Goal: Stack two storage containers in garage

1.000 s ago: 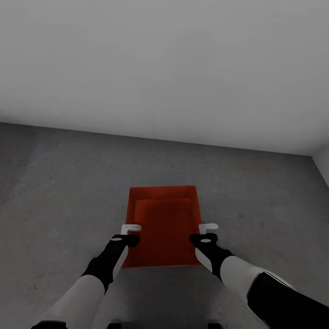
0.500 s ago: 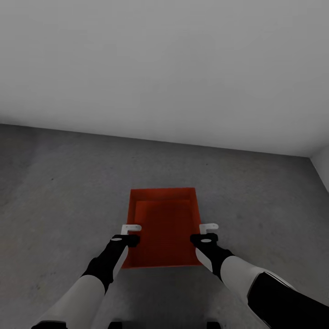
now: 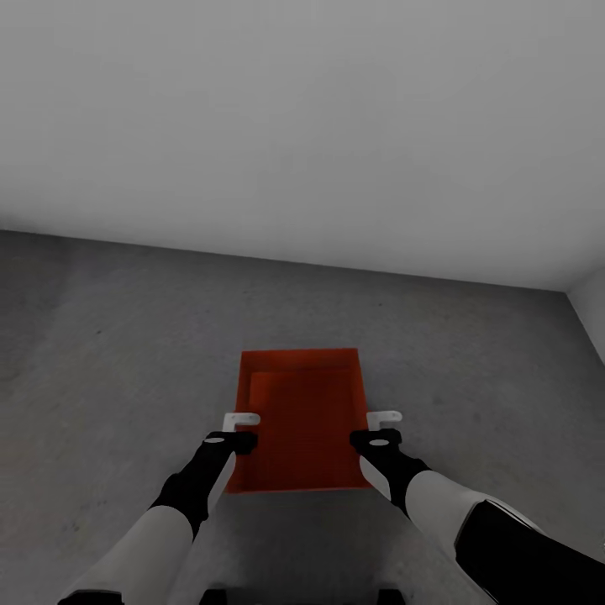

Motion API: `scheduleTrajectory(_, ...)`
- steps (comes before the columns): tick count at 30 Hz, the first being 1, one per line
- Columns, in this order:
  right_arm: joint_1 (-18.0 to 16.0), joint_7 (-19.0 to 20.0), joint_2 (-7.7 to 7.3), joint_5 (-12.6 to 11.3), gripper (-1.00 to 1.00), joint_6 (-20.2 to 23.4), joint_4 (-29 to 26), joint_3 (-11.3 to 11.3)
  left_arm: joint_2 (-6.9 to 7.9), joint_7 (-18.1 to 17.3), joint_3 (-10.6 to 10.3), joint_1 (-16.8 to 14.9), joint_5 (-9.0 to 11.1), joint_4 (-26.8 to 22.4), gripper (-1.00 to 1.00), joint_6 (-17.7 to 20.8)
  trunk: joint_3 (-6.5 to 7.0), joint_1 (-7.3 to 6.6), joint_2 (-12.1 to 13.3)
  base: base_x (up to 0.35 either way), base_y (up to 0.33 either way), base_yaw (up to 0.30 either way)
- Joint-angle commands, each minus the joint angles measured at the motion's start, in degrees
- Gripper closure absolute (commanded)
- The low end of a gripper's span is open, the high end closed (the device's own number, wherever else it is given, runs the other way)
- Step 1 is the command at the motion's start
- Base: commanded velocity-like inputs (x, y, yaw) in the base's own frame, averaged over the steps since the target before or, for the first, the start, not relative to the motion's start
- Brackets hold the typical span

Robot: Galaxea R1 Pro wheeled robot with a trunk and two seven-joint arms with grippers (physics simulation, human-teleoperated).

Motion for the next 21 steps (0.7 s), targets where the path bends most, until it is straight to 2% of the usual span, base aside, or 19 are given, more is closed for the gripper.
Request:
scheduleTrajectory(1, -0.03, -0.32, -0.01, -0.39, -1.0, 0.18, -0.07, 0.48, -0.03, 0.05, 0.07, 0.0, -0.36, -0.1, -1.0, 0.34, 0.15, -0.23, 0.4, 0.0, 0.0, 0.0)
scheduleTrajectory(21, -0.03, -0.33, -0.01, -0.48, -1.0, 0.18, -0.07, 0.48, -0.03, 0.05, 0.07, 0.0, -0.36, -0.01, -1.0, 0.34, 3.74, -4.62, 8.42, 0.0, 0.0, 0.0)
